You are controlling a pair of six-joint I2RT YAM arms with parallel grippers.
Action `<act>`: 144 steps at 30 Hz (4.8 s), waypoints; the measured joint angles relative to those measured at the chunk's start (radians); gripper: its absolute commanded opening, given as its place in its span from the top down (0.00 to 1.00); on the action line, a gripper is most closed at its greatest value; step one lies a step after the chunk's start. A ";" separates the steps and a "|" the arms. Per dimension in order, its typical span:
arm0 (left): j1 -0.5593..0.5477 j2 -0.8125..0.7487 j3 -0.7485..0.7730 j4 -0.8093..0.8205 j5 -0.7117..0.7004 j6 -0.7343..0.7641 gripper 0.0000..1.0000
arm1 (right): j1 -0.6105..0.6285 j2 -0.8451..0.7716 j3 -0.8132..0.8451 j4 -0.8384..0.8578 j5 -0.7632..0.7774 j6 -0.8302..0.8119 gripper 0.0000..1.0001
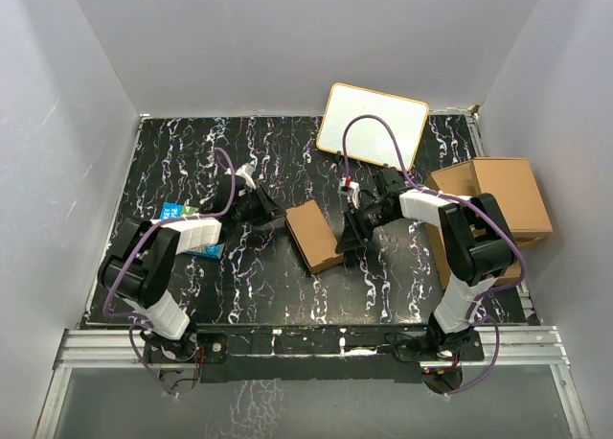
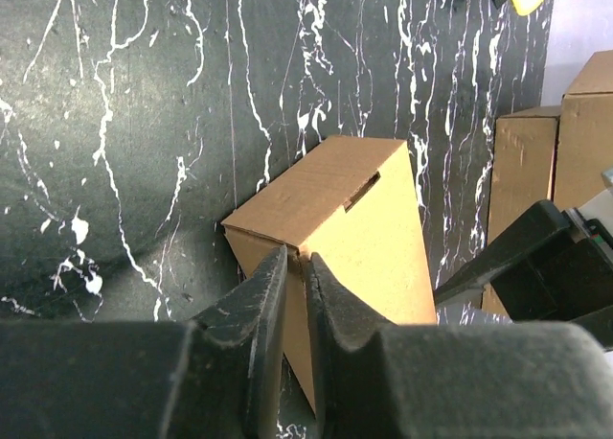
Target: Fold the paper box
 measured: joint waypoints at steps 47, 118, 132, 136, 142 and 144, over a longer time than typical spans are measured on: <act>-0.219 -0.526 -0.479 0.159 -0.177 -0.256 0.09 | -0.022 0.175 0.218 -0.024 -0.028 0.208 0.43; -0.352 0.059 -0.366 0.790 -0.450 -0.426 0.70 | -0.119 0.240 0.253 -0.124 -0.145 0.174 0.45; 0.018 -0.480 -0.317 0.154 -0.247 -0.288 0.73 | -0.120 0.073 0.257 -0.185 -0.120 0.024 0.46; 0.173 -0.483 -0.175 -0.071 -0.127 -0.176 0.73 | -0.120 0.062 0.248 -0.188 -0.119 0.013 0.46; 0.370 -0.357 0.043 -0.281 0.049 -0.015 0.74 | -0.120 0.040 0.232 -0.187 -0.116 0.013 0.46; 0.420 -0.286 0.115 -0.346 0.082 0.042 0.74 | -0.120 0.040 0.230 -0.187 -0.115 0.012 0.46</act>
